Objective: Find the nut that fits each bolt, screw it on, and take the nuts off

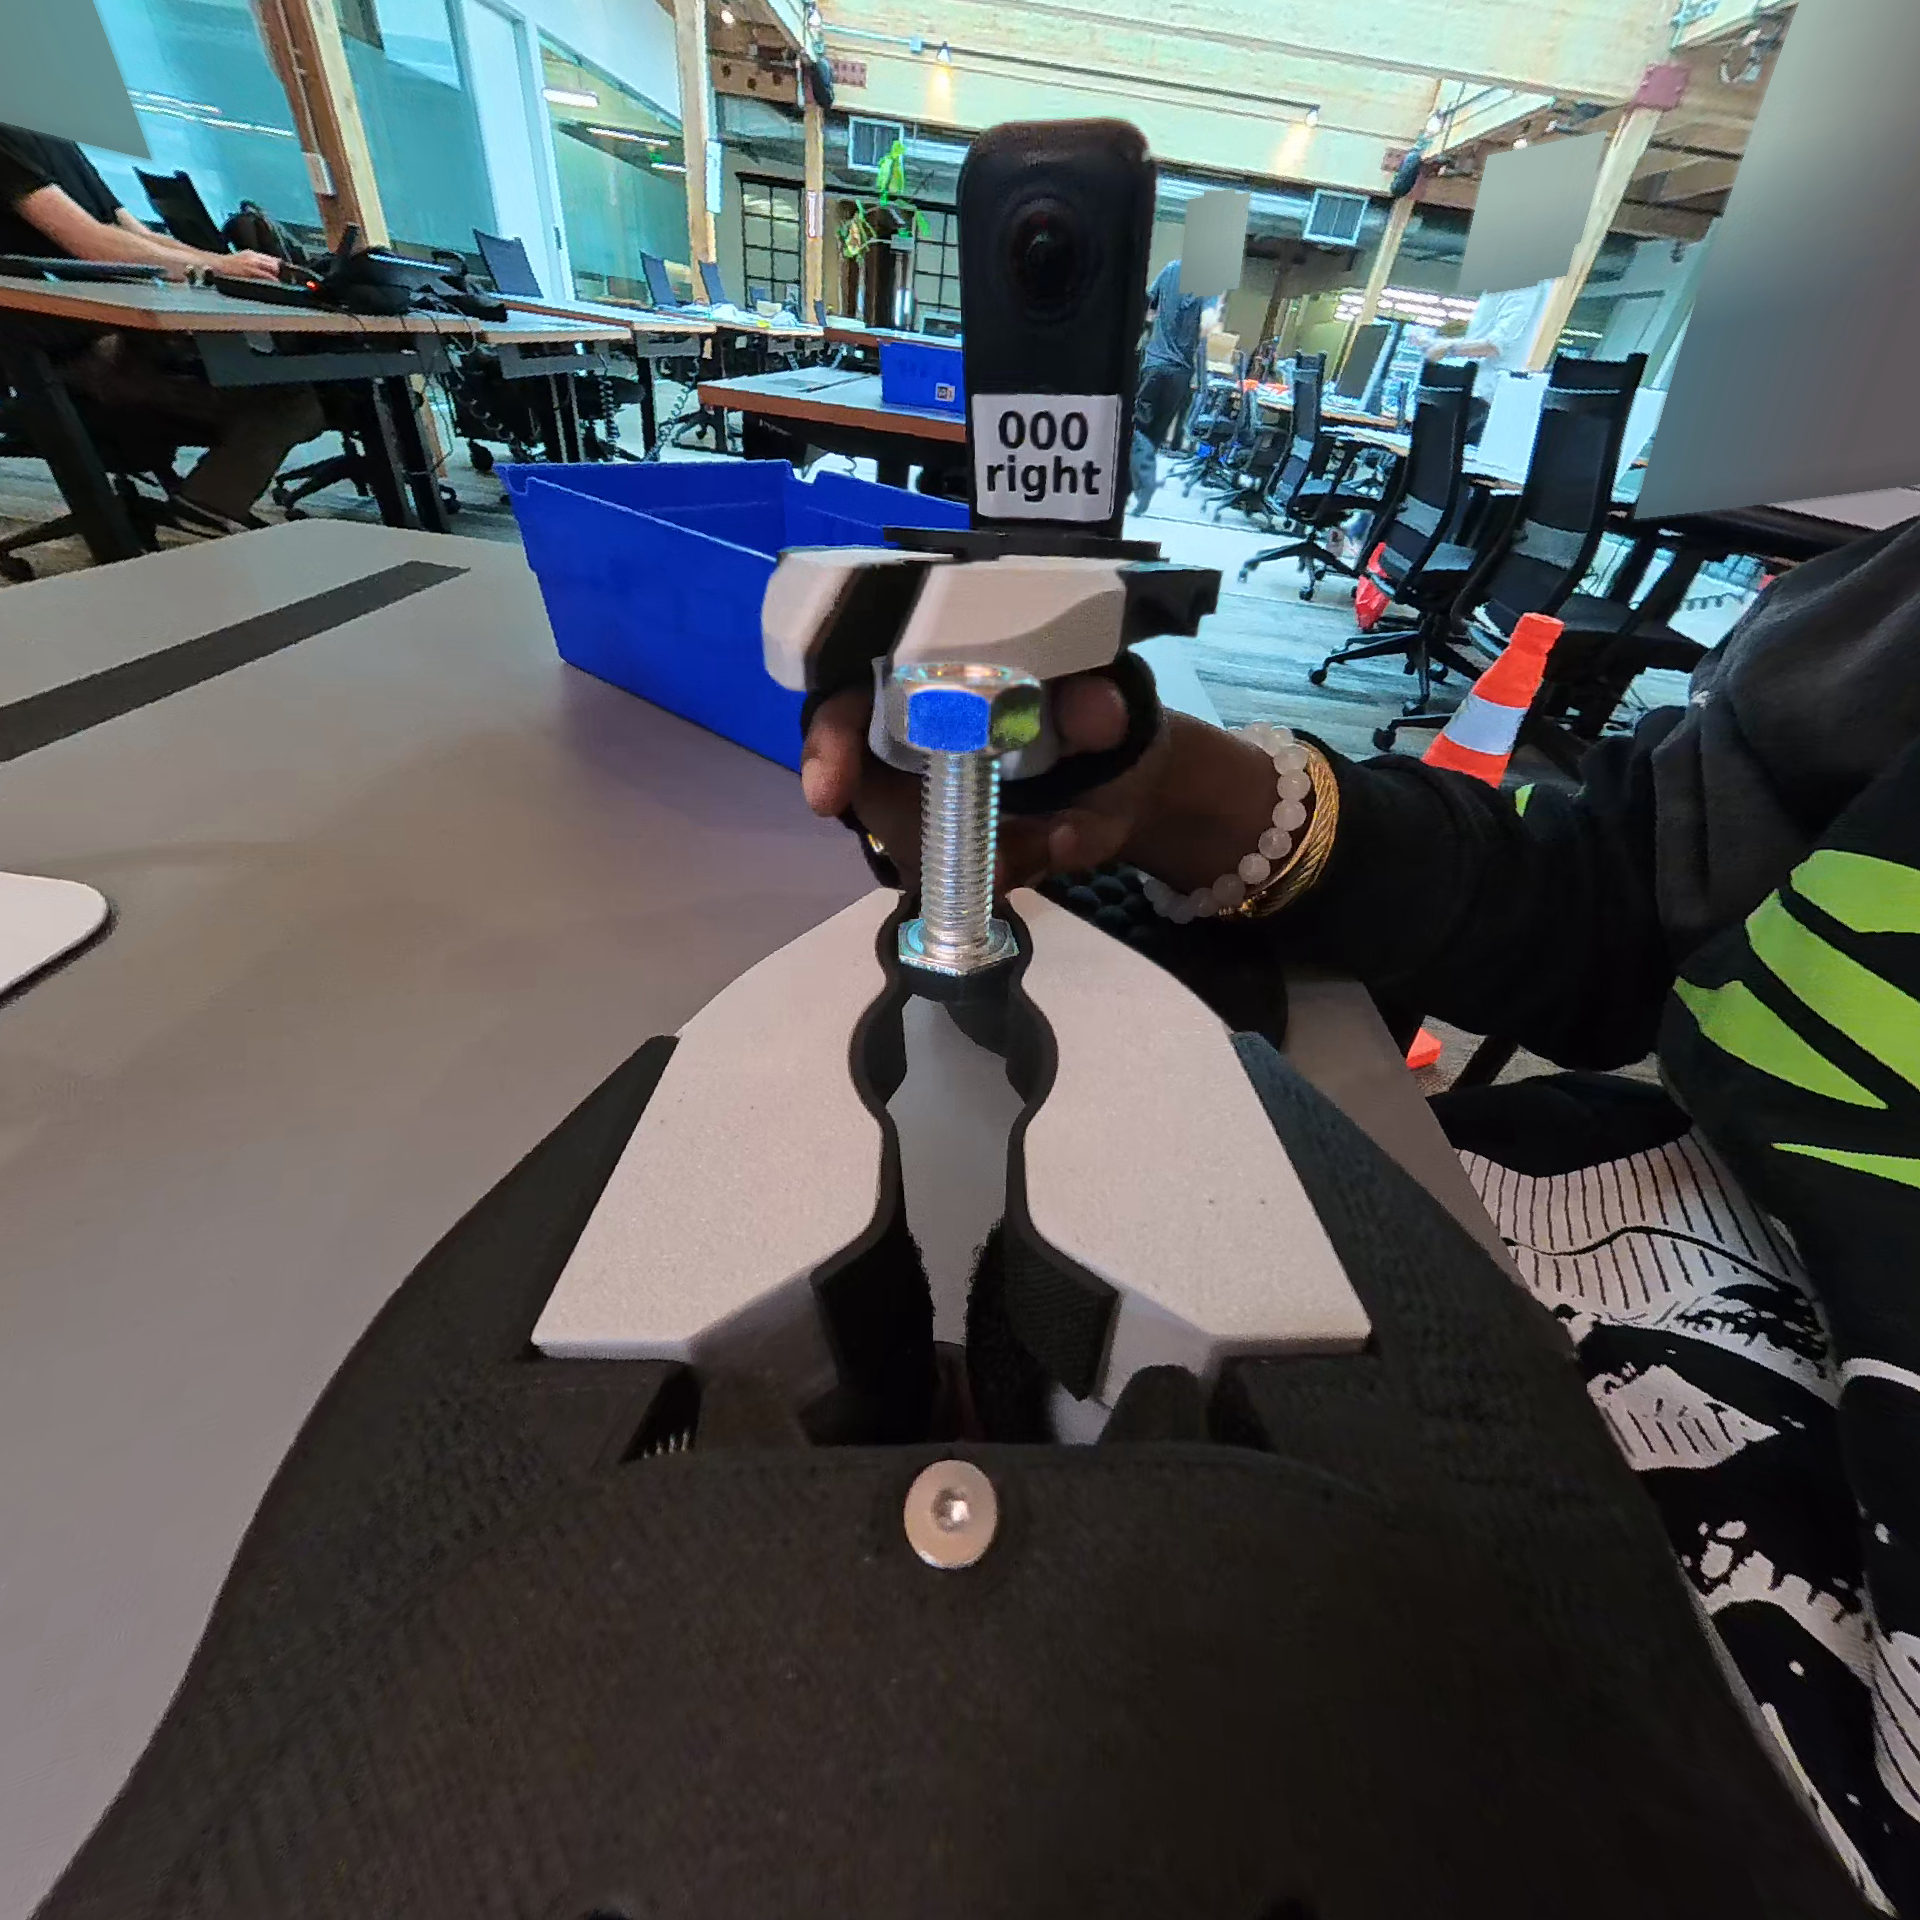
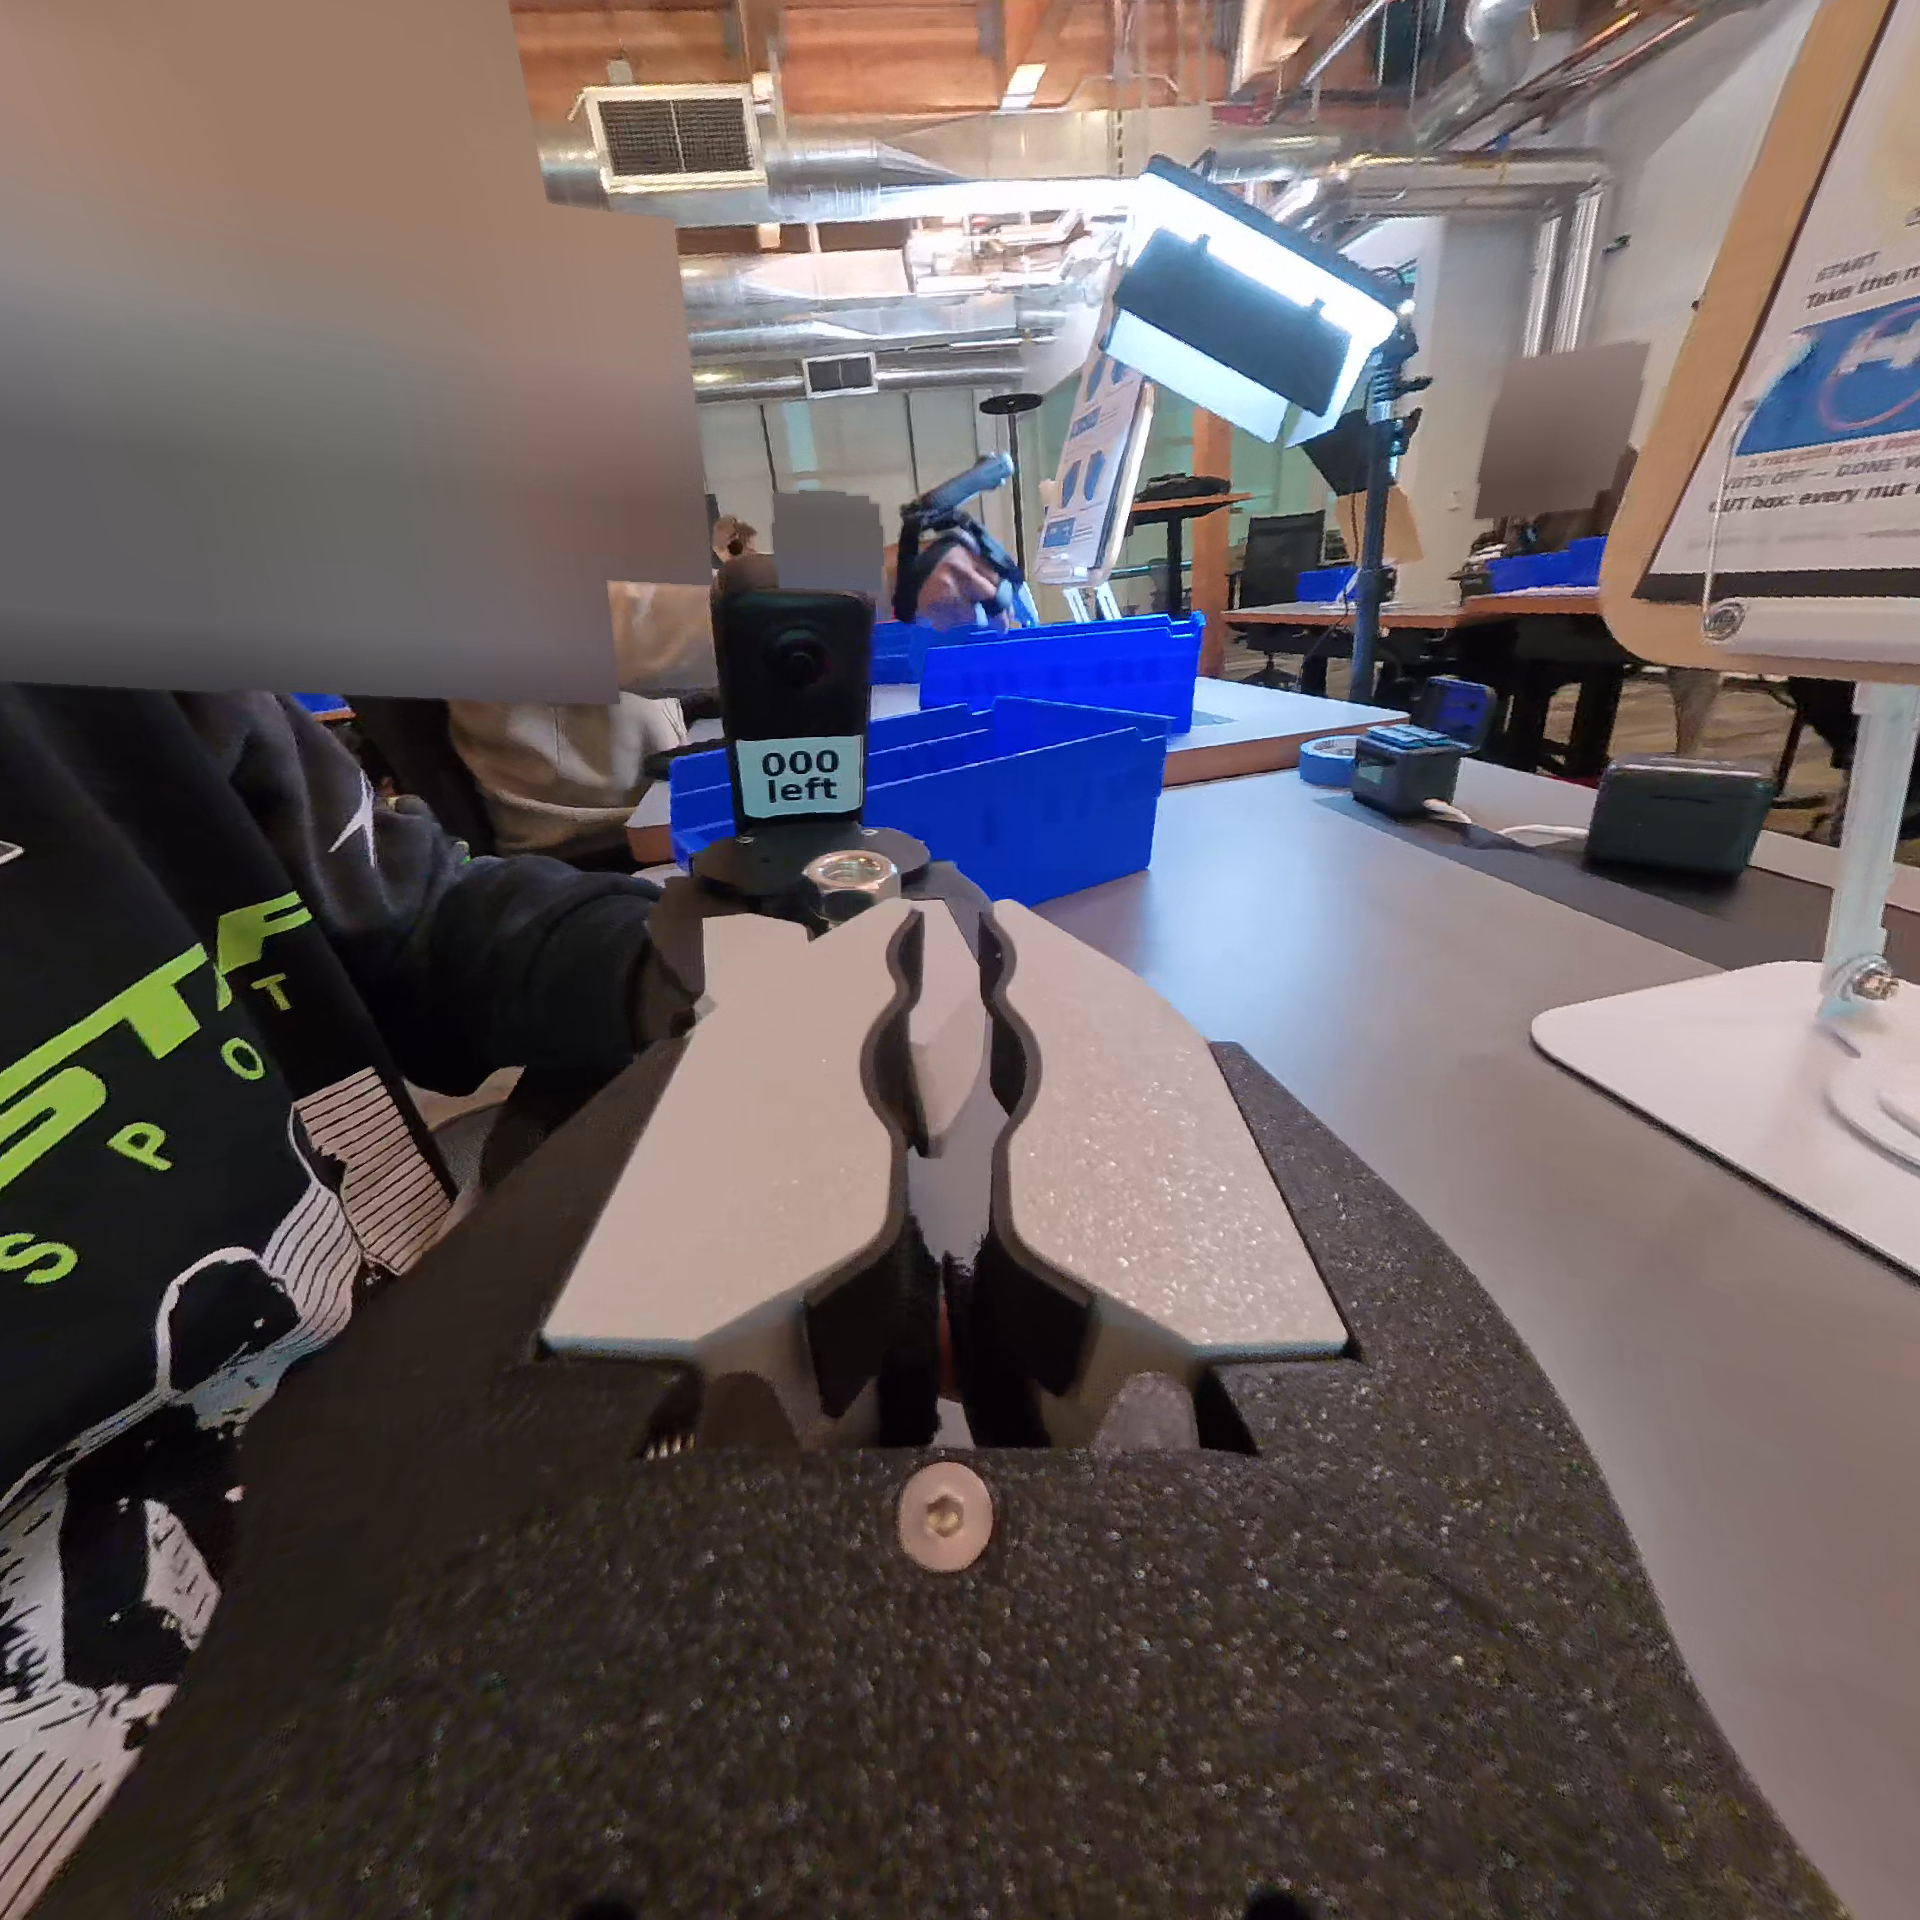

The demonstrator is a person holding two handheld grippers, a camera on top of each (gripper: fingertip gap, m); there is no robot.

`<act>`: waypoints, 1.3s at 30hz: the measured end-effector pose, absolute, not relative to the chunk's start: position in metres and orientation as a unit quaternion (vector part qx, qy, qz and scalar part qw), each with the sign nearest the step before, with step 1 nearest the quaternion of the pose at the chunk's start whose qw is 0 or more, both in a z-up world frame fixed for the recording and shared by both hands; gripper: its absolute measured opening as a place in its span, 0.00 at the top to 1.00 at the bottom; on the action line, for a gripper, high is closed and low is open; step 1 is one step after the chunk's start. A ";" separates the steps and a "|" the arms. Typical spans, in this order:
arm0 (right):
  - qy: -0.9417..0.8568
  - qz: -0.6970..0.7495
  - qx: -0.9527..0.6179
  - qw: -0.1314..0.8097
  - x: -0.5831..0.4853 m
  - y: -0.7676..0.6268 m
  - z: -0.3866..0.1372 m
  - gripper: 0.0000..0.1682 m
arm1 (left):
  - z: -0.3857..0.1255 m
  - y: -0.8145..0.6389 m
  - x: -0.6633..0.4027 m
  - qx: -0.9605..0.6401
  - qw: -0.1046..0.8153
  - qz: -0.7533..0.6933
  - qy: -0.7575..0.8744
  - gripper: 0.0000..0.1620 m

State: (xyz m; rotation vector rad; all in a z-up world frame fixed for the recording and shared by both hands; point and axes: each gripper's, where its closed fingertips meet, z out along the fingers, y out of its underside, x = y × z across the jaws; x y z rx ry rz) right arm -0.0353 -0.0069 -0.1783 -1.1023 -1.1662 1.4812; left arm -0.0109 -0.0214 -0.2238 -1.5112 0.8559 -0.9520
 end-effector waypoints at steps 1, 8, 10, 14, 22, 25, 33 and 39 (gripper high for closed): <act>-0.474 0.605 -0.445 0.461 -0.035 -0.008 -0.177 0.94 | -0.224 -0.021 -0.011 -0.638 0.549 -0.400 0.363 0.91; -0.509 0.593 -0.458 0.423 -0.033 -0.014 -0.182 0.80 | -0.236 -0.010 -0.017 -0.670 0.550 -0.338 0.366 0.91; -0.541 0.559 -0.501 0.380 -0.031 -0.012 -0.188 0.75 | -0.249 -0.003 -0.022 -0.693 0.548 -0.274 0.381 0.91; -0.599 0.455 -0.587 0.299 -0.029 -0.009 -0.198 0.76 | -0.264 0.004 -0.027 -0.719 0.538 -0.196 0.395 0.91; -0.644 0.338 -0.661 0.186 -0.040 -0.017 -0.218 0.76 | -0.264 0.009 -0.033 -0.724 0.546 -0.163 0.390 0.91; -0.601 0.354 -0.698 0.162 -0.047 -0.009 -0.211 0.74 | -0.265 0.015 -0.039 -0.731 0.553 -0.133 0.377 0.91; -0.546 0.350 -0.753 0.112 -0.053 0.005 -0.213 0.75 | -0.260 0.026 -0.055 -0.739 0.575 -0.087 0.340 0.91; -0.546 0.361 -0.749 0.098 -0.063 0.002 -0.216 0.88 | -0.258 0.027 -0.057 -0.740 0.576 -0.082 0.338 0.91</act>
